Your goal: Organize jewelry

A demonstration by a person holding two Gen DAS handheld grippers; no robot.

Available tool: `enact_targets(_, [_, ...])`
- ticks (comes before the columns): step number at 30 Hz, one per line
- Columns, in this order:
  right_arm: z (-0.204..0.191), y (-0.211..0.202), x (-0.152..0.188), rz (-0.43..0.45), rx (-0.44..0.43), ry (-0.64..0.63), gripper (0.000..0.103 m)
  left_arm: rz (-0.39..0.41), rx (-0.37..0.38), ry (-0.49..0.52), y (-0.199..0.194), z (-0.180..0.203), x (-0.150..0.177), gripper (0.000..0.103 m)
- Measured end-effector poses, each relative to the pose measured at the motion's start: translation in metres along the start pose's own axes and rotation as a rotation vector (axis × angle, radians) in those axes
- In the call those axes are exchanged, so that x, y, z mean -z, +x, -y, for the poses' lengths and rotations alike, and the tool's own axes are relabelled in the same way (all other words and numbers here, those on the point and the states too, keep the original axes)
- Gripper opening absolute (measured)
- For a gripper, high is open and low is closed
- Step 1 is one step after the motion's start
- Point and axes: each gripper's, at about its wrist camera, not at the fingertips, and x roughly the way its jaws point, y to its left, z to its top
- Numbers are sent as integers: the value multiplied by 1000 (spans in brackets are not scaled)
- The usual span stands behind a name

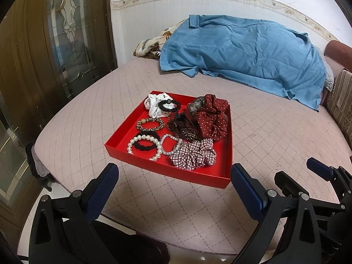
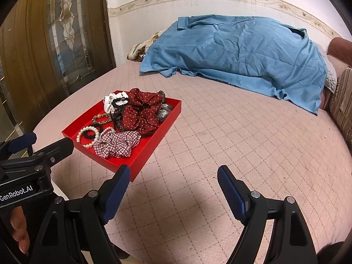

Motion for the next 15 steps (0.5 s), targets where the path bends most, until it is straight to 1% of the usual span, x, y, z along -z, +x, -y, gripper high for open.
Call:
enact_targets(9, [-1, 0, 1, -3, -5, 0, 86, -6, -7, -3, 2, -2, 1, 101])
enact_targets(13, [0, 2, 1, -8, -11, 4, 87, -10, -27, 3, 3, -2, -1, 101])
enact_targets(15, [1, 3, 2, -13, -16, 10, 88, -10, -52, 8, 4, -1, -4, 101])
